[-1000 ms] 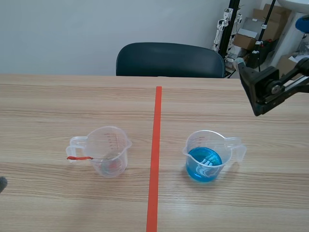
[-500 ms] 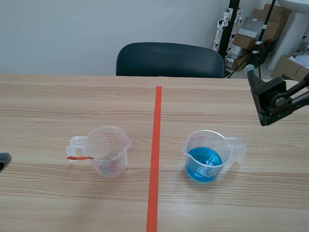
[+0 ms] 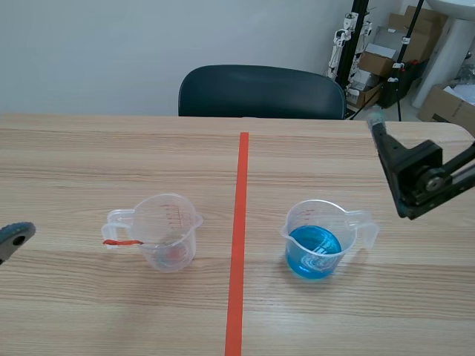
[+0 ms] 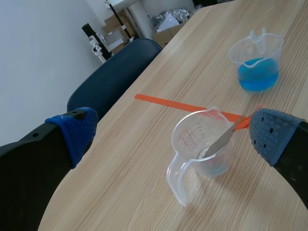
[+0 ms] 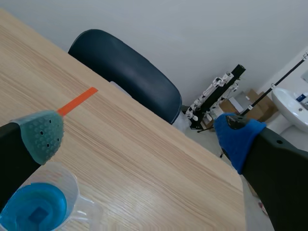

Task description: Do the redox reaction experiment. return to the home posture

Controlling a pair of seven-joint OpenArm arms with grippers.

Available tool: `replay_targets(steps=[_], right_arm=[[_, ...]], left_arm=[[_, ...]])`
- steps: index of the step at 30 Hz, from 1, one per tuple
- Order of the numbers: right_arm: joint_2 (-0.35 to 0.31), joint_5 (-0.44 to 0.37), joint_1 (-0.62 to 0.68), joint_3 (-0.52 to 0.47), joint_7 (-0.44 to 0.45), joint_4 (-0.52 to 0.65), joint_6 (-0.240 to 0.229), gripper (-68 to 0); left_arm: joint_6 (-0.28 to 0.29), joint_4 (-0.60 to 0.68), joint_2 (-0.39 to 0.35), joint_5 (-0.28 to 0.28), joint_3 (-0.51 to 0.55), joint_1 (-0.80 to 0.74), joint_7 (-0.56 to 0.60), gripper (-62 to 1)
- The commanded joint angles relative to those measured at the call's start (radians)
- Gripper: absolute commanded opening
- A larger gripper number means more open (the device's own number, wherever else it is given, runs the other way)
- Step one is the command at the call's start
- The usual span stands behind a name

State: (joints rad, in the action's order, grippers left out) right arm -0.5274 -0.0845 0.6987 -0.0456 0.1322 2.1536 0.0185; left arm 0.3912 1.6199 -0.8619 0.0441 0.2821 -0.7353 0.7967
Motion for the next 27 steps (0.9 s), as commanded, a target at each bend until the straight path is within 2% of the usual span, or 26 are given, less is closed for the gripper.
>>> replay_targets(steps=[1, 8, 12, 17, 24, 27], right_arm=[[-0.016, 0.008, 0.009, -0.011, 0.004, 0.016, 0.008, 0.4], [-0.07, 0.011, 0.084, -0.006, -0.003, 0.016, -0.011, 0.4], [-0.092, 0.01, 0.089, -0.006, -0.003, 0.016, -0.011, 0.4], [-0.138, 0.004, 0.106, -0.005, -0.003, 0.016, -0.016, 0.4], [-0.137, 0.003, 0.104, -0.006, -0.014, 0.016, -0.015, 0.4], [-0.137, 0.003, 0.104, -0.006, -0.015, 0.016, -0.015, 0.4]], left_arm=[[0.019, 0.018, -0.004, 0.013, -0.002, 0.022, -0.001, 1.4], [0.026, 0.018, -0.004, 0.007, -0.002, 0.024, -0.008, 1.4], [0.031, 0.018, -0.003, -0.054, -0.003, 0.04, -0.008, 1.4], [0.031, 0.018, -0.003, -0.084, -0.003, 0.04, -0.008, 1.4], [0.031, 0.018, 0.0, -0.16, -0.016, 0.04, -0.008, 1.4], [0.03, 0.018, 0.003, -0.164, -0.026, 0.04, -0.009, 1.4]])
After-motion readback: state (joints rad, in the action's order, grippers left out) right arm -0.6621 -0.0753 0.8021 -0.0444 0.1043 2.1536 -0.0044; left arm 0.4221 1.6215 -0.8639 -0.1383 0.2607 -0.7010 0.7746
